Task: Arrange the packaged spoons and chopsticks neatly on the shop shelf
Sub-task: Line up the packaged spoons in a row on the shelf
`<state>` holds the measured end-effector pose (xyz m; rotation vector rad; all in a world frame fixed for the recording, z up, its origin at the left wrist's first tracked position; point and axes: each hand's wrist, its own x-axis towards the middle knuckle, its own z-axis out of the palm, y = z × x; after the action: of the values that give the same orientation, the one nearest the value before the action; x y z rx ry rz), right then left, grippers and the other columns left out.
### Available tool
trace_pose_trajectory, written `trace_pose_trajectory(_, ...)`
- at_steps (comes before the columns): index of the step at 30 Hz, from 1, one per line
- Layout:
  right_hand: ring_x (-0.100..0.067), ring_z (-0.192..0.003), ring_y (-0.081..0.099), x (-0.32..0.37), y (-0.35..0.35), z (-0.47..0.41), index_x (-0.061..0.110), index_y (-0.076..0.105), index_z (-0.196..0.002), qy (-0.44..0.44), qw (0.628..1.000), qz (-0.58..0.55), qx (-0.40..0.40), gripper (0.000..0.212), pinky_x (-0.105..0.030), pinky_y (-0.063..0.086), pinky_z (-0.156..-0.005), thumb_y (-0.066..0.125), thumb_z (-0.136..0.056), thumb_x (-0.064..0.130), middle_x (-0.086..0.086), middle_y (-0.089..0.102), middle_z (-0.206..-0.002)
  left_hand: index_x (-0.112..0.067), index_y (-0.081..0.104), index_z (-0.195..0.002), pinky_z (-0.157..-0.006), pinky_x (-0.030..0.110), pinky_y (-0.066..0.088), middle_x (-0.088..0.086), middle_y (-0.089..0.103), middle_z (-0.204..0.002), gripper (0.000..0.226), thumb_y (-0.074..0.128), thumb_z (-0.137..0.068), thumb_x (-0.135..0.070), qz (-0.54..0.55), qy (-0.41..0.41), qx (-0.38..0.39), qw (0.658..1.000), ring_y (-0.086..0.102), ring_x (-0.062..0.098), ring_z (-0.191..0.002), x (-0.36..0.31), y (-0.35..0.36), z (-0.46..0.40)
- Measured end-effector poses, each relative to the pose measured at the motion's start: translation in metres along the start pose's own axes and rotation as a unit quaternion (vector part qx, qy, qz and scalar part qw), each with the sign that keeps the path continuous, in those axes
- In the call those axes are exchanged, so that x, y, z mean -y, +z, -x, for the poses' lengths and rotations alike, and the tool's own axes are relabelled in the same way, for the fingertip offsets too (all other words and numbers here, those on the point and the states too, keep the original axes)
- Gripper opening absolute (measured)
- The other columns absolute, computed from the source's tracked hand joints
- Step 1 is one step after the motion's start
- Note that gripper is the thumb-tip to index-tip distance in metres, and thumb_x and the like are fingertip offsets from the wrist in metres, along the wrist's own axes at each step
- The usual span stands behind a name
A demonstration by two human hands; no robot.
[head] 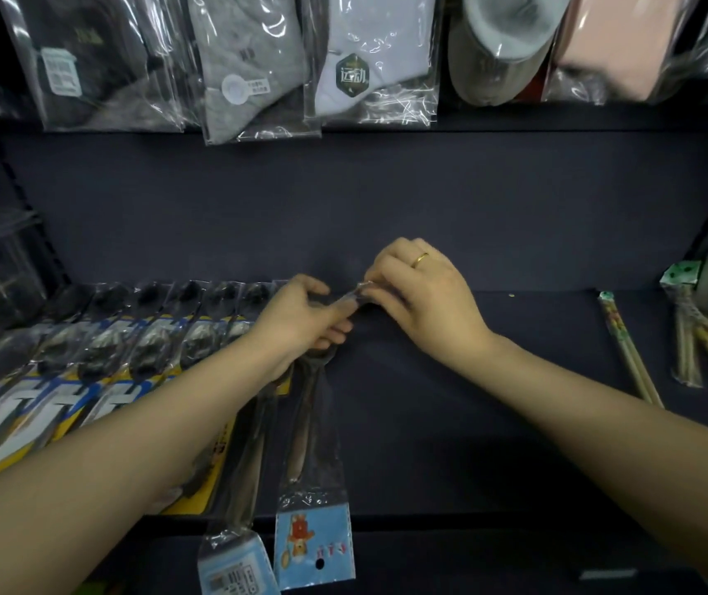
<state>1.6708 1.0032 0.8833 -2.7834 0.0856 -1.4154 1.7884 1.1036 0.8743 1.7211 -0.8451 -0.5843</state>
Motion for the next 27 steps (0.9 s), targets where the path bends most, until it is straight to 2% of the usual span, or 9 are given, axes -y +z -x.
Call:
trace_pose_trajectory(2,-0.03,-0.061,0.056,0.001,-0.003,0.006,0.002,0.068,-0.079,-0.068,0.997,0.043,-0.011,0.006,-0.037,0.05,-0.054,0.063,-0.082,0.004,-0.013,0.061,-0.074,-0.007,0.051,-0.099,-0.047,0.019,0.049,0.004,0.07,-0.061,0.023,0.049,-0.093,-0.029,0.043,-0.067,0.016,0.997,0.065,0.014,-0.053,0.001,-0.006,0.003)
trace_pose_trajectory(6,-0.026,-0.055,0.055,-0.001,0.0,0.017,0.002,0.071,-0.082,-0.148,0.986,0.074,0.029,0.019,-0.031,0.047,-0.042,0.069,-0.069,-0.011,-0.012,0.061,-0.068,0.0,0.063,-0.095,-0.053,0.022,0.056,0.015,0.073,-0.08,0.041,0.04,-0.096,-0.034,0.194,-0.108,0.123,0.967,0.072,0.021,-0.072,-0.001,-0.006,0.013)
trace_pose_trajectory(12,-0.027,-0.075,0.065,-0.003,0.006,0.028,0.004,0.072,-0.099,-0.141,0.982,-0.002,0.127,0.021,-0.039,0.056,-0.056,0.065,-0.079,-0.001,-0.013,0.068,-0.091,-0.009,0.062,-0.091,-0.05,0.017,0.051,0.002,0.067,-0.068,0.012,0.054,-0.091,-0.018,0.2,-0.123,0.106,0.966,0.067,0.01,-0.06,0.005,-0.002,0.011)
trace_pose_trajectory(14,-0.022,-0.086,0.064,-0.003,0.005,0.03,0.005,0.07,-0.102,-0.074,0.985,-0.077,0.139,0.021,-0.034,0.056,-0.073,0.062,-0.082,0.005,-0.01,0.064,-0.102,-0.013,0.062,-0.088,-0.05,0.016,0.05,-0.002,0.066,-0.067,0.006,0.057,-0.089,-0.014,0.207,-0.114,0.104,0.966,0.062,0.009,-0.062,0.007,-0.004,0.008)
trace_pose_trajectory(17,-0.004,-0.079,0.058,-0.001,0.008,0.024,0.007,0.062,-0.109,0.208,0.955,-0.203,0.061,0.026,-0.011,0.048,-0.072,0.058,-0.085,0.015,-0.002,0.057,-0.103,-0.014,0.064,-0.089,-0.053,0.015,0.051,-0.001,0.069,-0.076,0.008,0.059,-0.085,-0.008,0.194,-0.078,0.101,0.973,0.062,0.009,-0.068,0.006,-0.006,0.005)
trace_pose_trajectory(19,-0.007,-0.079,0.061,-0.003,0.011,0.013,0.005,0.057,-0.114,0.4,0.835,-0.369,0.087,0.028,-0.015,0.053,-0.072,0.056,-0.09,0.02,-0.002,0.062,-0.099,-0.01,0.065,-0.095,-0.054,0.014,0.051,0.002,0.068,-0.084,0.012,0.061,-0.084,-0.006,0.162,-0.057,0.102,0.98,0.062,0.01,-0.071,0.004,-0.006,0.005)
trace_pose_trajectory(21,-0.016,-0.078,0.067,-0.005,0.011,0.006,0.002,0.064,-0.102,0.456,0.724,-0.502,0.125,0.027,-0.027,0.058,-0.072,0.05,-0.094,0.024,-0.006,0.07,-0.088,-0.007,0.065,-0.102,-0.056,0.013,0.05,0.005,0.068,-0.089,0.019,0.062,-0.083,-0.007,0.127,-0.048,0.1,0.986,0.061,0.01,-0.073,0.005,-0.005,0.005)
trace_pose_trajectory(25,-0.021,-0.075,0.059,-0.004,0.018,0.004,0.013,0.068,-0.081,0.443,0.756,-0.462,0.139,0.019,-0.032,0.049,-0.072,0.052,-0.093,0.017,-0.007,0.066,-0.079,-0.011,0.067,-0.093,-0.06,0.016,0.05,0.004,0.069,-0.085,0.014,0.064,-0.08,-0.005,0.129,-0.046,0.096,0.986,0.062,0.011,-0.075,0.007,-0.009,0.004)
trace_pose_trajectory(27,-0.017,-0.071,0.057,-0.002,0.022,0.004,0.015,0.068,-0.082,0.466,0.743,-0.463,0.128,0.016,-0.027,0.046,-0.065,0.055,-0.091,0.013,-0.004,0.066,-0.076,-0.013,0.065,-0.087,-0.056,0.016,0.053,0.0,0.07,-0.077,0.011,0.064,-0.081,-0.004,0.16,-0.04,0.089,0.982,0.065,0.008,-0.066,0.008,-0.013,0.002)
